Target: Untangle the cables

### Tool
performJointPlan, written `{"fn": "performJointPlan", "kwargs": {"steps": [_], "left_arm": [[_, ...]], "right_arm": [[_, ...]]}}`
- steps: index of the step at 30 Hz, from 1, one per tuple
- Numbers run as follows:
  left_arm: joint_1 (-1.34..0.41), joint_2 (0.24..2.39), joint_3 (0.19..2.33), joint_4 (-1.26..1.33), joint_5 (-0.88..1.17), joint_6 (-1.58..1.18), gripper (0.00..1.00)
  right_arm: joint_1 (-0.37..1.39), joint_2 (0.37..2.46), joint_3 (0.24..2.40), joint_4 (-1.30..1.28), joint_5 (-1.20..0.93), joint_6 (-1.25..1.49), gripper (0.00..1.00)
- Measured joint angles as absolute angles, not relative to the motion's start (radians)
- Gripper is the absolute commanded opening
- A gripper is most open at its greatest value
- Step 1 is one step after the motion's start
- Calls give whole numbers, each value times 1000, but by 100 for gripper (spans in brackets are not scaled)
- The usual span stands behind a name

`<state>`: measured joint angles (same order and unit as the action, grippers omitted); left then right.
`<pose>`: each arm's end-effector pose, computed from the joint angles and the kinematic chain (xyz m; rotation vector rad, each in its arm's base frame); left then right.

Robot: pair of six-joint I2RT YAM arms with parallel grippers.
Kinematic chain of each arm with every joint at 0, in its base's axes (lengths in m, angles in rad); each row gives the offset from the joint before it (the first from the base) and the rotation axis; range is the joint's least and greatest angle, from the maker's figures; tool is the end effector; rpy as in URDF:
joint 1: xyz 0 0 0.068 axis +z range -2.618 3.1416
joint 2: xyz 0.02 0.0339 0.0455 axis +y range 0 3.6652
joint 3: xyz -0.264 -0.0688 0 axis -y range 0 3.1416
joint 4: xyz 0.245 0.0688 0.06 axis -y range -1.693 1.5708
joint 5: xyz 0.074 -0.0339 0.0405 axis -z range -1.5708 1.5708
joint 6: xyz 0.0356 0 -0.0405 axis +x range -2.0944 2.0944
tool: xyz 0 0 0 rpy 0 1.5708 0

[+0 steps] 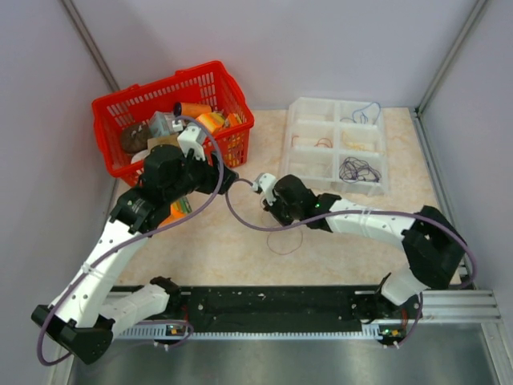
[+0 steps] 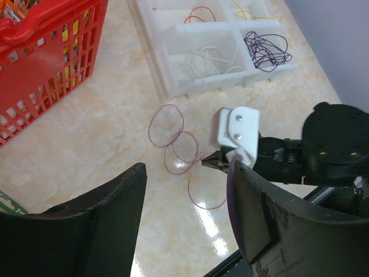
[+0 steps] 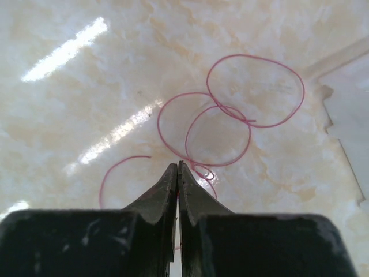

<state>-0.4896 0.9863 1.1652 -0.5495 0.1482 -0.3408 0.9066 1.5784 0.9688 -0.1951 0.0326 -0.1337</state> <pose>0.1798 -0.1018 0.3968 0.2498 1.9854 -0.6874 0.2063 0.2617 0.2074 -1.1792 2.0905 0.3283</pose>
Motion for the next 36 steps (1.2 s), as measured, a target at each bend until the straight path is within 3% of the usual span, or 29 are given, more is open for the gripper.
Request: {"fn": "performJointPlan", "kwargs": {"steps": [3, 5, 6, 9, 13, 23, 36], "left_arm": [[-490, 986, 1176, -536, 151, -344, 66], [-490, 986, 1189, -522, 147, -342, 66], [-489, 986, 1191, -522, 146, -342, 66], [-488, 987, 1191, -529, 144, -342, 66], [-487, 984, 1191, -544, 136, -339, 66], [-484, 940, 1191, -585, 138, -314, 67], [-484, 934, 1191, -583, 133, -308, 67]], "right_arm": [[897, 1497, 970, -205, 6, -51, 1], [893, 1484, 971, -198, -15, -15, 41], [892, 1487, 976, -194, -21, 6, 53], [883, 1546, 1028, -193, -21, 37, 71], [847, 1679, 1095, -163, -29, 4, 80], [709, 1911, 1196, -137, -231, -155, 79], [715, 1797, 1018, -121, -350, -242, 77]]}}
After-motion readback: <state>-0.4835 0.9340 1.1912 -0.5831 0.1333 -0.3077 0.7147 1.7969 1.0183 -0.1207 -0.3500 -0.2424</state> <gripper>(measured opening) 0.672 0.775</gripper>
